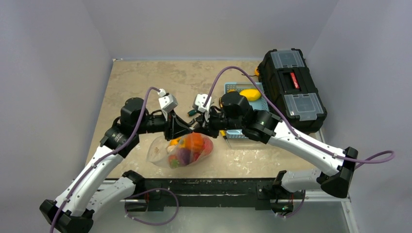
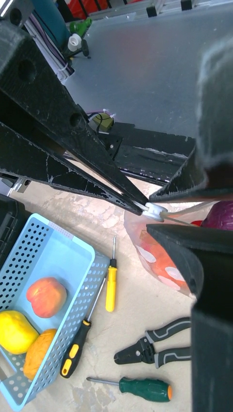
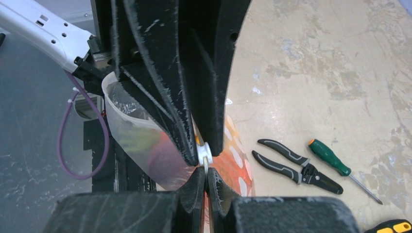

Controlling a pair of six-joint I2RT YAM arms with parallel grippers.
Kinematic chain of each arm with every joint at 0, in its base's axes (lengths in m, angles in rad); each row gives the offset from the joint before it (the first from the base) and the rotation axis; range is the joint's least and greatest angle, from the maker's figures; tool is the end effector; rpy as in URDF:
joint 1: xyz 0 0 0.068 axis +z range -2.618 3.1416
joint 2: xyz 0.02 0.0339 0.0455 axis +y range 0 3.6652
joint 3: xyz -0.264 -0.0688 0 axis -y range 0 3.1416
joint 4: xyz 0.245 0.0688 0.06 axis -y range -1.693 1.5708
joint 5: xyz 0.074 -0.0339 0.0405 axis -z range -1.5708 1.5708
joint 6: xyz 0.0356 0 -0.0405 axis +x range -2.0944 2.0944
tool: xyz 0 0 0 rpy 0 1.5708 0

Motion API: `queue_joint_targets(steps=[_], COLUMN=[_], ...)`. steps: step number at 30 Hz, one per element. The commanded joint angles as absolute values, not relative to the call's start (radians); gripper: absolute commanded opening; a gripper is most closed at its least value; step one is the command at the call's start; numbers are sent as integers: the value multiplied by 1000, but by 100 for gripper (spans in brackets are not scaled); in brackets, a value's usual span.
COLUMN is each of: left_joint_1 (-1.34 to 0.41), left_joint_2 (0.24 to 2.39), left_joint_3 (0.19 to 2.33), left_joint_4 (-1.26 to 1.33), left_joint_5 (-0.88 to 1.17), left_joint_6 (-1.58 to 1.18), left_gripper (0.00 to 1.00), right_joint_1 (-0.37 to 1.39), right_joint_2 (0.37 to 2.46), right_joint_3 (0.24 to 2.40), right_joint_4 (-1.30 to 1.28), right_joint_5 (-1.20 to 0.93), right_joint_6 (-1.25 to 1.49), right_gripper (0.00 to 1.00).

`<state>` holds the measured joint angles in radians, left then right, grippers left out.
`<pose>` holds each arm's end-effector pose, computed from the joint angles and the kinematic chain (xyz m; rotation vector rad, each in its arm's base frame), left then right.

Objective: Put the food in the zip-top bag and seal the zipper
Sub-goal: Zip the zipper food storage bag at the center of the board.

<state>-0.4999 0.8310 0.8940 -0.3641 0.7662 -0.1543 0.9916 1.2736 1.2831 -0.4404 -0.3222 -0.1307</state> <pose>0.1443 -0.1070 0.3542 0.8675 1.7451 -1.1551 0.1466 0.2447 0.3832 -1.2876 1.6423 0.8616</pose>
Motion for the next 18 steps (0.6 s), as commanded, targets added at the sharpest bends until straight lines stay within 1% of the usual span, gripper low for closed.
queue_joint_targets(steps=[1,2,4,6,8,13,18], left_joint_1=[-505,-504,-504,-504,-505,-505,-504], left_joint_2=[816,813,810,808,805,805,802], left_joint_3=[911,909,905,905,901,898,900], left_joint_4=[-356,-355,-353,-349,-346,-348,-370], left_joint_5=[778,781,780,780,776,761,729], left_joint_6=[-127,-128,-129,-132,-134,-143,-140], left_gripper=[15,10,4,0,0,0,0], right_joint_1=[993,993,995,999,1013,1079,1084], right_joint_2=[1224,1220,1212,1203,1198,1209,1213], right_joint_3=[1272,1265,1249,1231,1218,1206,1166], right_joint_4=[-365,-357,-337,-314,-294,-271,-244], right_joint_5=[-307,-303,-280,-264,-221,27,226], right_joint_6=[-122,-114,-91,-78,-65,-10,68], right_gripper=[0,0,0,0,0,0,0])
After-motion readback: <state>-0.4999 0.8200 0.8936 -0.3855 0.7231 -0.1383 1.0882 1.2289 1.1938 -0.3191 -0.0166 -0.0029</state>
